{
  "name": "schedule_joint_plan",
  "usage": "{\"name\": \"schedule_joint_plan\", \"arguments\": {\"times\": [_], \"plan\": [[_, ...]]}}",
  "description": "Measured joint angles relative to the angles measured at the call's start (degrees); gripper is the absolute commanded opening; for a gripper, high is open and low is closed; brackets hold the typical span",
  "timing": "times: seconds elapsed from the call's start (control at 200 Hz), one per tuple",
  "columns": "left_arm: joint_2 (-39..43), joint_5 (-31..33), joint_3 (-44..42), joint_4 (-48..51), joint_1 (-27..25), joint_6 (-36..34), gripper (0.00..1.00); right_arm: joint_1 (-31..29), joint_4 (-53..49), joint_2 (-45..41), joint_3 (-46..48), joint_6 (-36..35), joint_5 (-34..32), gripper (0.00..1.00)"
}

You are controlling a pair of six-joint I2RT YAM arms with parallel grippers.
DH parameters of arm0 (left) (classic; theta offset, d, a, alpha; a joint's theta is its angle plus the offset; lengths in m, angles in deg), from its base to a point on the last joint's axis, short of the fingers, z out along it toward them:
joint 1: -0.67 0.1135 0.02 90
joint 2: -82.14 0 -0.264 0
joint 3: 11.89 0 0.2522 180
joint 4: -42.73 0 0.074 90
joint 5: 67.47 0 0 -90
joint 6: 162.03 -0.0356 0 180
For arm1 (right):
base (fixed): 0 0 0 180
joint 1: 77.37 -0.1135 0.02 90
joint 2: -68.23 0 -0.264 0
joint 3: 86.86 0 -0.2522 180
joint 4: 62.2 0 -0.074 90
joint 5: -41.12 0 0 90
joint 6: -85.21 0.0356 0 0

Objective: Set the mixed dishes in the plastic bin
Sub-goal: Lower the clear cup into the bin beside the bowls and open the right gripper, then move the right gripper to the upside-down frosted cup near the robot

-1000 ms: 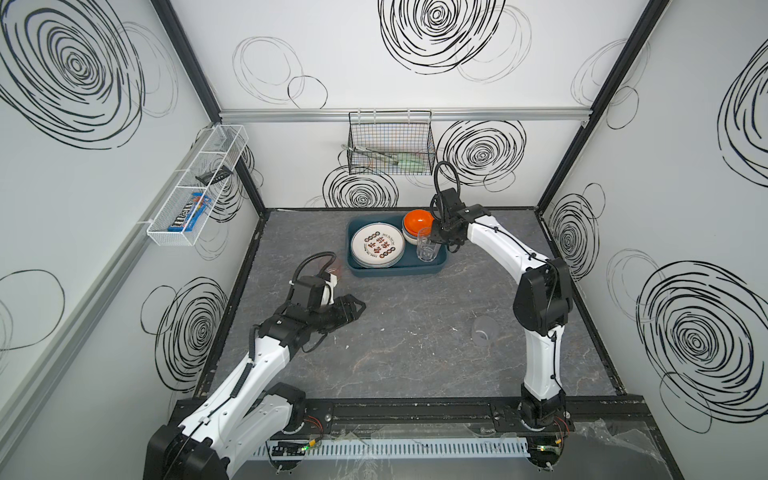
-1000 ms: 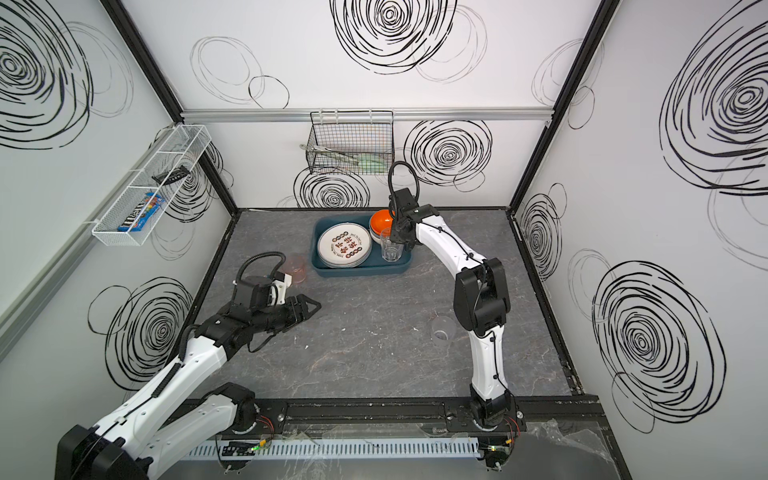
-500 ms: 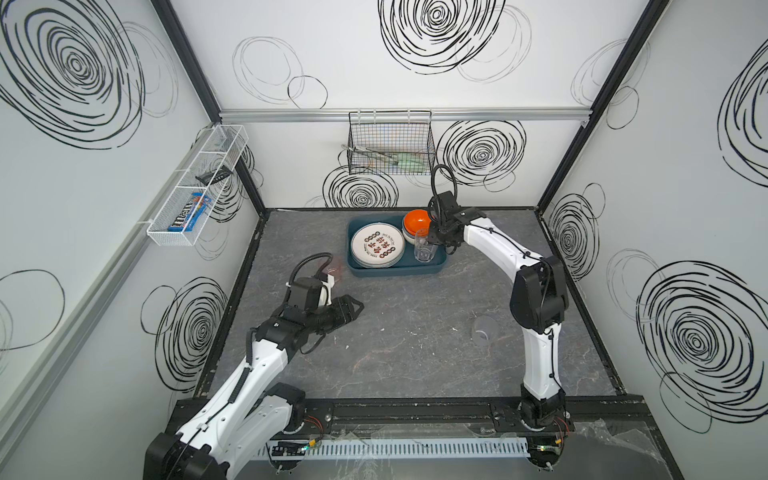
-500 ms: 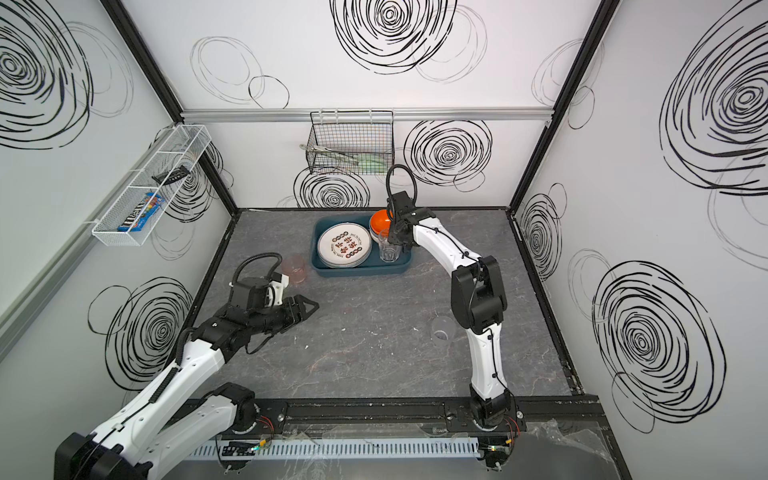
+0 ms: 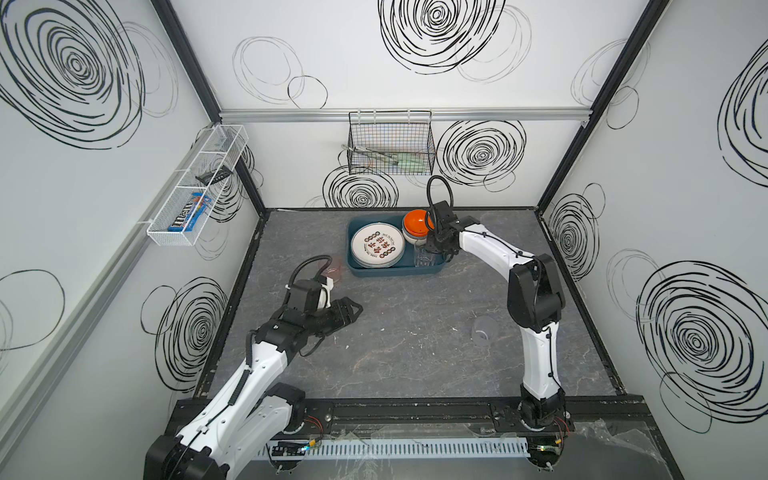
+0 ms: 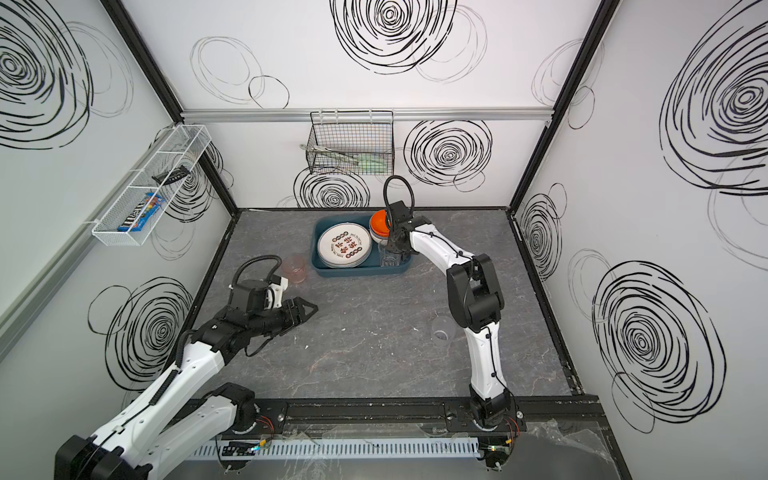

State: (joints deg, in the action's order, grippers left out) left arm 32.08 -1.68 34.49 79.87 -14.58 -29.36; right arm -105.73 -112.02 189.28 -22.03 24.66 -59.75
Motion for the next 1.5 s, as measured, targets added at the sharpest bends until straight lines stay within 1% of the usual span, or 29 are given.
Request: {"name": "schedule_joint_plan", "arguments": {"times": [0.21, 0.305, 0.425, 0.46, 0.515, 0.54, 0.62, 0.64, 0.82, 0.921, 1.216, 1.341, 1.496], "plan": [[0.2, 0.0, -0.4, 0.2, 0.3, 0.0, 0.7, -0.3, 1.1, 0.6, 0.3, 0.0, -0.5, 0.0], [0.3, 0.0, -0.4, 0.2, 0.4, 0.0, 0.7, -0.4, 1.2, 0.6, 0.3, 0.0, -0.7, 0.08], [0.3, 0.0, -0.8, 0.2, 0.8, 0.0, 0.69, -0.7, 1.2, 0.6, 0.3, 0.0, -0.9, 0.14], [0.3, 0.0, -1.0, 0.2, 0.9, 0.0, 0.7, -0.8, 1.3, 0.6, 0.3, 0.0, -0.9, 0.17], [0.3, 0.0, -1.1, 0.3, 1.0, 0.0, 0.7, -0.9, 1.3, 0.6, 0.3, 0.0, -0.9, 0.26], [0.3, 0.0, -1.2, 0.3, 1.1, 0.0, 0.7, -1.0, 1.3, 0.6, 0.3, 0.0, -0.9, 0.29], [0.3, 0.0, -1.2, 0.3, 1.3, 0.0, 0.7, -1.2, 1.2, 0.6, 0.3, -0.2, -1.0, 0.31], [0.3, 0.0, -1.2, 0.3, 1.3, 0.0, 0.7, -1.3, 1.1, 0.6, 0.3, -0.2, -1.0, 0.34], [0.3, 0.0, -1.2, 0.3, 1.6, 0.0, 0.7, -1.6, 0.7, 0.3, 0.2, -0.3, -1.5, 0.35], [0.3, 0.0, -1.2, 0.3, 1.9, -0.2, 0.7, -1.7, 0.5, -1.4, 0.4, -0.3, -1.8, 0.35], [-0.1, 0.0, -1.2, 0.3, 3.1, -1.1, 0.7, -2.5, 0.6, -13.6, 5.2, -0.4, -1.7, 0.35], [-0.5, -0.1, -0.9, 0.4, 3.4, -2.0, 0.71, -3.3, 1.2, -17.8, 8.3, -0.8, 0.6, 0.36], [-2.3, -1.4, 1.1, 1.0, 3.4, -5.4, 0.7, -3.7, 2.5, -23.2, 15.9, -2.2, 6.4, 0.43]]}}
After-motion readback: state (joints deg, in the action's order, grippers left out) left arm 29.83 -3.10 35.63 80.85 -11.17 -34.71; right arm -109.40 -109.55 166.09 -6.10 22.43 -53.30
